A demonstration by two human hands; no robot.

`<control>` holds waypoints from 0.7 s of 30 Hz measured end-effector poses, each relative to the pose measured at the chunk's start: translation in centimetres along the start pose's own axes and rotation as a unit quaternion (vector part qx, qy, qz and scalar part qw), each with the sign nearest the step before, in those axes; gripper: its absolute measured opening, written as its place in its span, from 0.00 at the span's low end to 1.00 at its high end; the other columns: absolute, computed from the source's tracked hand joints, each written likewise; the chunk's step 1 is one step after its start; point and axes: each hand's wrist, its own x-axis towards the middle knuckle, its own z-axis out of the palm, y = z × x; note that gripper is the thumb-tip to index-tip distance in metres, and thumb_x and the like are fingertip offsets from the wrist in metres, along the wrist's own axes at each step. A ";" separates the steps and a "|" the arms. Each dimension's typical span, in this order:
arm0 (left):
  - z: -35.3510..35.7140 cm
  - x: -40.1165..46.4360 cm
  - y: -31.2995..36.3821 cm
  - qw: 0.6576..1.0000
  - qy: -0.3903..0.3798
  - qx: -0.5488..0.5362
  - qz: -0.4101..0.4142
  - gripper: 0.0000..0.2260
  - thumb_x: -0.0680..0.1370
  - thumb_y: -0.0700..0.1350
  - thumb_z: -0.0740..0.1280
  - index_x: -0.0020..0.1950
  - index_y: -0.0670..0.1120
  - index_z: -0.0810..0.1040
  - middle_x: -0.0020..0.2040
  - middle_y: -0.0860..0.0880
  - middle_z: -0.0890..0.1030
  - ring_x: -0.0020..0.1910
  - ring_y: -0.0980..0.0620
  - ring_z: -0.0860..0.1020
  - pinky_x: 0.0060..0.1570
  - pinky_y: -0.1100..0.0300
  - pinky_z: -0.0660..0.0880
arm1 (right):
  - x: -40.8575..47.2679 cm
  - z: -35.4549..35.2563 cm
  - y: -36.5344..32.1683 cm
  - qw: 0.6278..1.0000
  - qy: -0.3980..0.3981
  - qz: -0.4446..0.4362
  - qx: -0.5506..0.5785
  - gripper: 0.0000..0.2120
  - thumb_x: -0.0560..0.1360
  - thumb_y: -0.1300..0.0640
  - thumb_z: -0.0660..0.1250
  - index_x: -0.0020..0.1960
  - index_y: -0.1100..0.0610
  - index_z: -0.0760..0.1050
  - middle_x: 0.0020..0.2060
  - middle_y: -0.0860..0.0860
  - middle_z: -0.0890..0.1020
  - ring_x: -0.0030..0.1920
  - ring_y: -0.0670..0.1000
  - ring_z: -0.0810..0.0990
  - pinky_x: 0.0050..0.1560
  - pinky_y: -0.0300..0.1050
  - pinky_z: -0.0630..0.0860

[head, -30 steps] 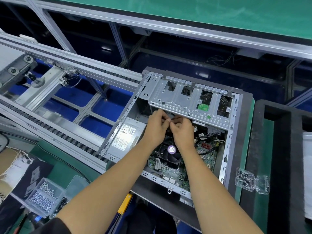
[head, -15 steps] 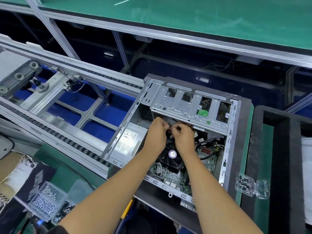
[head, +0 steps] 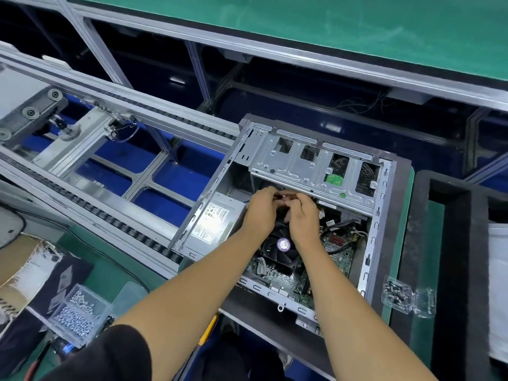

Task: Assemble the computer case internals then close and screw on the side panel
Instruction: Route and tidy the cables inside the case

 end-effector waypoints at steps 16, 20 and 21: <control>1.6 3.5 0.1 0.974 -0.153 0.011 -0.167 0.10 0.83 0.40 0.58 0.56 0.38 0.77 0.59 0.36 0.80 0.60 0.37 0.76 0.55 0.54 0.70 | -2.8 -1.3 0.5 0.964 -0.001 0.102 -0.246 0.22 0.80 0.56 0.62 0.71 0.63 0.64 0.62 0.55 0.65 0.64 0.57 0.66 0.64 0.49 0.63; 1.7 3.9 0.1 0.968 -0.158 -0.006 -0.193 0.10 0.82 0.38 0.58 0.56 0.41 0.78 0.59 0.38 0.80 0.61 0.38 0.75 0.61 0.53 0.69 | -2.8 -1.9 1.0 0.980 0.038 0.094 -0.173 0.16 0.84 0.61 0.54 0.70 0.61 0.69 0.60 0.53 0.65 0.55 0.47 0.66 0.56 0.36 0.60; 1.9 3.9 -0.1 0.968 -0.156 -0.007 -0.196 0.09 0.82 0.38 0.58 0.52 0.42 0.78 0.57 0.39 0.81 0.59 0.40 0.75 0.57 0.54 0.67 | -2.8 -2.0 1.0 0.979 0.046 0.094 -0.177 0.16 0.84 0.62 0.54 0.70 0.61 0.70 0.60 0.54 0.66 0.54 0.46 0.66 0.55 0.36 0.61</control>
